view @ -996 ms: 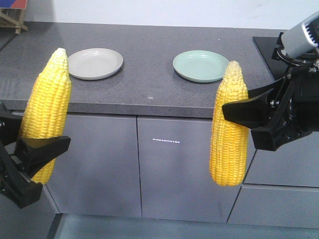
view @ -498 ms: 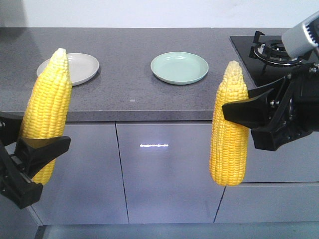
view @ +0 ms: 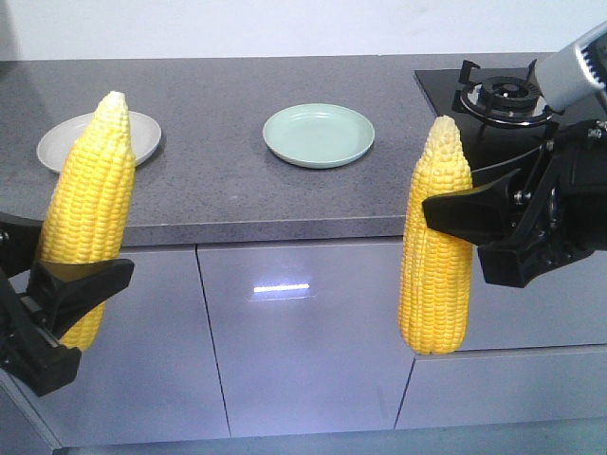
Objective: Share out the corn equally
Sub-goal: 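Drive the base toward the counter with the empty cream and green plates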
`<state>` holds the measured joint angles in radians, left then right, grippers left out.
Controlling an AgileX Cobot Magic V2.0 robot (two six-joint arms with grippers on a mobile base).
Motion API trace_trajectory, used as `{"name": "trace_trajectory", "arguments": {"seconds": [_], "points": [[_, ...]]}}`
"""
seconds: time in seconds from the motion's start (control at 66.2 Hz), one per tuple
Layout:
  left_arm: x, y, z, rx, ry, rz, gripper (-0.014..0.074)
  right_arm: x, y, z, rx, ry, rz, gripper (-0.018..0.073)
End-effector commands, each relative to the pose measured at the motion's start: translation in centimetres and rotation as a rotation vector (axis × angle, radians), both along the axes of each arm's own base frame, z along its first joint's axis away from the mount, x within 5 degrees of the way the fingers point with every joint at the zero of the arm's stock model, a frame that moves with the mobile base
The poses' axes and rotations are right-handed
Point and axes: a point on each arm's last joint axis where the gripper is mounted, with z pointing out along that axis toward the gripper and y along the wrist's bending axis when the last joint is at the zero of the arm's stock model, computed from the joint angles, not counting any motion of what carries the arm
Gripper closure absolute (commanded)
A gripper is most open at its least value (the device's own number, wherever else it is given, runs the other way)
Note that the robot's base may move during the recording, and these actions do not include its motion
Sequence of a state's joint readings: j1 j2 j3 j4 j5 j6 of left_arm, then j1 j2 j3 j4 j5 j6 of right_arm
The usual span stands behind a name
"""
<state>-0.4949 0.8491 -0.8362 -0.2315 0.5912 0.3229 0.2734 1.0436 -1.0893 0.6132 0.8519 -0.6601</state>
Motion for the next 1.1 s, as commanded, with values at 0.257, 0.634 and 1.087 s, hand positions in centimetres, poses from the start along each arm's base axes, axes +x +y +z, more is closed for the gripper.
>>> {"name": "trace_trajectory", "arguments": {"seconds": [0.257,0.634,1.087], "points": [[0.09,-0.04,1.57,-0.064,-0.081,0.014,0.0290,-0.24,-0.07,1.55,0.052,-0.073,-0.021,0.0356],[0.09,-0.04,1.57,-0.064,-0.081,0.014,0.0290,-0.24,-0.07,1.55,0.052,-0.073,-0.021,0.0356],[0.09,-0.04,1.57,-0.064,-0.081,0.014,0.0290,-0.24,-0.07,1.55,0.052,-0.073,-0.021,0.0356]]}}
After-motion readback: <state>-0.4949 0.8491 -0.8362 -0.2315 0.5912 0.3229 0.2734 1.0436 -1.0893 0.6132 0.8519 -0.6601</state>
